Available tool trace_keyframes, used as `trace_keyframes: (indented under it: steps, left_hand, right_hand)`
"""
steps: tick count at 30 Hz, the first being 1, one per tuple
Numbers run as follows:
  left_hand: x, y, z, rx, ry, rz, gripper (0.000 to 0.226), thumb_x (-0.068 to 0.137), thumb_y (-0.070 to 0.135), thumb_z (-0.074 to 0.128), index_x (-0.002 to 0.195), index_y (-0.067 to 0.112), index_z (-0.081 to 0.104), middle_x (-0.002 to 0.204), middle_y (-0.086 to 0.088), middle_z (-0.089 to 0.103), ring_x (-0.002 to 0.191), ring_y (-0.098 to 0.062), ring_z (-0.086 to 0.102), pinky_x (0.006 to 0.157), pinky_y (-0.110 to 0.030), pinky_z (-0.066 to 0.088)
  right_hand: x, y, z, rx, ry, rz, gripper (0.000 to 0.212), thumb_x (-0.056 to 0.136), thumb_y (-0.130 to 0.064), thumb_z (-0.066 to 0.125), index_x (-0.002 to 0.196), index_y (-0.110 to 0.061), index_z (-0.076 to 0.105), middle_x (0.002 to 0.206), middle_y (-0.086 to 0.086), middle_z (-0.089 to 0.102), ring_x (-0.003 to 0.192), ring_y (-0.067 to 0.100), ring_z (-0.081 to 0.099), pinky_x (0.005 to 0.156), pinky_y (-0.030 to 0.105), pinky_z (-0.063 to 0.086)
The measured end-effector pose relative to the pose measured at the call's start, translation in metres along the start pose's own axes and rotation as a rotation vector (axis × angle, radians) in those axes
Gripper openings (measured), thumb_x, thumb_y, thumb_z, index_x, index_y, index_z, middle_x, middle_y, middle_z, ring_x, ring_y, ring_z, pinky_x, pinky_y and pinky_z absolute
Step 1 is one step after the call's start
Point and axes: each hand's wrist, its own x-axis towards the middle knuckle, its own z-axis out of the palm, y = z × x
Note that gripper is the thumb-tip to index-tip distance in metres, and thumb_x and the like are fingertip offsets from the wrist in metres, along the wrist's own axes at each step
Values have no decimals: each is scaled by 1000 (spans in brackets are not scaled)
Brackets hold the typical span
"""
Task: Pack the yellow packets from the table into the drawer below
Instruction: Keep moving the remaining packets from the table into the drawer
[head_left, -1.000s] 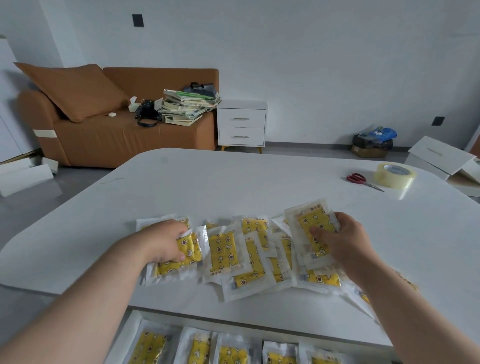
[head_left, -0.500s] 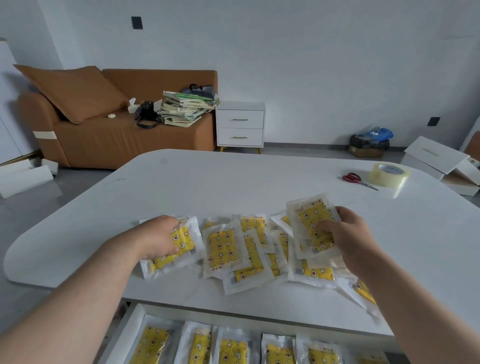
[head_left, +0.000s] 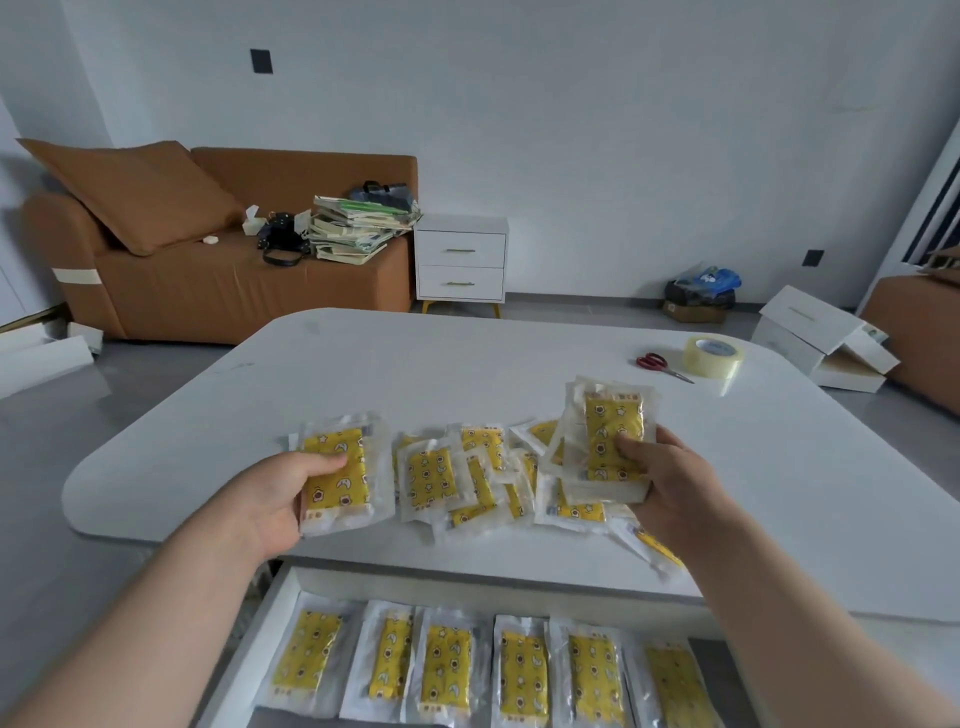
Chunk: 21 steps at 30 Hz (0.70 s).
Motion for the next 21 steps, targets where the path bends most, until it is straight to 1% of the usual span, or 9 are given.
trace_keyframes:
  steps: [4, 8, 10, 11, 12, 13, 15, 17, 21]
  left_hand:
    - [-21, -16, 0, 82, -65, -55, 19, 87, 1, 48, 98, 1, 63, 76, -17, 68, 58, -28, 68, 49, -34, 57]
    - [-27, -27, -11, 261, -100, -57, 17, 87, -7, 48, 98, -4, 61, 78, -24, 68, 63, -31, 66, 53, -36, 57]
    - [-26, -32, -19, 371, -113, -59, 25, 85, -11, 52, 109, -10, 58, 94, -31, 69, 77, -36, 67, 62, -42, 57]
    - [-26, -35, -23, 421, -119, -66, 26, 84, -13, 54, 110, -9, 58, 98, -31, 69, 80, -37, 68, 66, -43, 58]
    - [-25, -38, -27, 464, -127, -76, 25, 84, -14, 56, 108, -8, 59, 97, -29, 70, 80, -37, 69, 67, -44, 58]
    - [-25, -40, -31, 503, -136, -86, 23, 83, -14, 57, 105, -8, 60, 94, -27, 71, 79, -37, 70, 69, -44, 59]
    - [-22, -46, -39, 571, -156, -112, 22, 82, -15, 59, 103, -8, 59, 93, -25, 72, 82, -37, 71, 73, -46, 60]
    - [-16, -50, -47, 630, -166, -150, 25, 82, -15, 59, 106, -9, 58, 96, -26, 72, 88, -40, 71, 78, -51, 58]
    - [-9, -57, -54, 756, -206, -204, 28, 83, -10, 62, 109, -1, 61, 99, -21, 73, 92, -38, 70, 86, -53, 55]
  right_hand:
    - [-30, 7, -4, -21, 3, 87, 31, 92, 6, 49, 121, -1, 57, 119, 25, 66, 91, 39, 69, 70, 45, 59]
    - [-53, 16, -2, 36, 21, 167, 52, 89, 10, 53, 138, 0, 41, 125, 25, 61, 92, 37, 68, 62, 45, 58]
    - [-63, 22, -2, 28, -34, 186, 39, 90, 13, 50, 128, 6, 42, 103, 21, 69, 87, 35, 68, 69, 48, 55]
    - [-70, 24, 0, 19, -66, 191, 18, 92, 14, 48, 107, 6, 46, 83, 16, 72, 79, 32, 68, 68, 49, 54]
    - [-74, 26, 2, 12, -69, 206, 19, 92, 14, 47, 107, 3, 50, 68, 10, 72, 72, 29, 69, 66, 47, 55]
    - [-78, 30, 4, 3, -64, 218, 31, 92, 15, 47, 121, 3, 47, 65, 8, 71, 67, 27, 71, 64, 46, 57]
    - [-76, 38, 5, 7, -80, 232, 54, 91, 14, 49, 140, -5, 38, 84, 15, 75, 73, 29, 74, 64, 44, 61]
    - [-67, 45, 5, 28, -73, 234, 61, 90, 12, 52, 145, -10, 36, 105, 18, 73, 83, 31, 74, 69, 44, 61]
    - [-60, 50, 15, 49, -122, 230, 36, 93, 8, 51, 121, -13, 51, 81, 7, 77, 70, 22, 74, 66, 40, 62]
